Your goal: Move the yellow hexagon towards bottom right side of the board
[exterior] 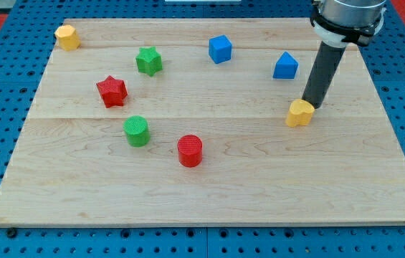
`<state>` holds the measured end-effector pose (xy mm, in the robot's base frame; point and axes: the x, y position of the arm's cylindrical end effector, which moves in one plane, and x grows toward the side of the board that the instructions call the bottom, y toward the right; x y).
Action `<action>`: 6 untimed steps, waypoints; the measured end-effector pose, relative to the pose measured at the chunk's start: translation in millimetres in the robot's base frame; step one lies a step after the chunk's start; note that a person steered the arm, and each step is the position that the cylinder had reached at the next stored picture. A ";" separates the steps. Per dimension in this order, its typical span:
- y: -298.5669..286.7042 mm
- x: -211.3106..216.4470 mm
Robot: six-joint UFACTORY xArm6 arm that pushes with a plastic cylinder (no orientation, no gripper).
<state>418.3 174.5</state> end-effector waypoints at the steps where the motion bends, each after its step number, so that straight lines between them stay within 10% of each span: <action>1: -6.8 -45.8; 6: -253.0 -64.1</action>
<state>354.2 -78.5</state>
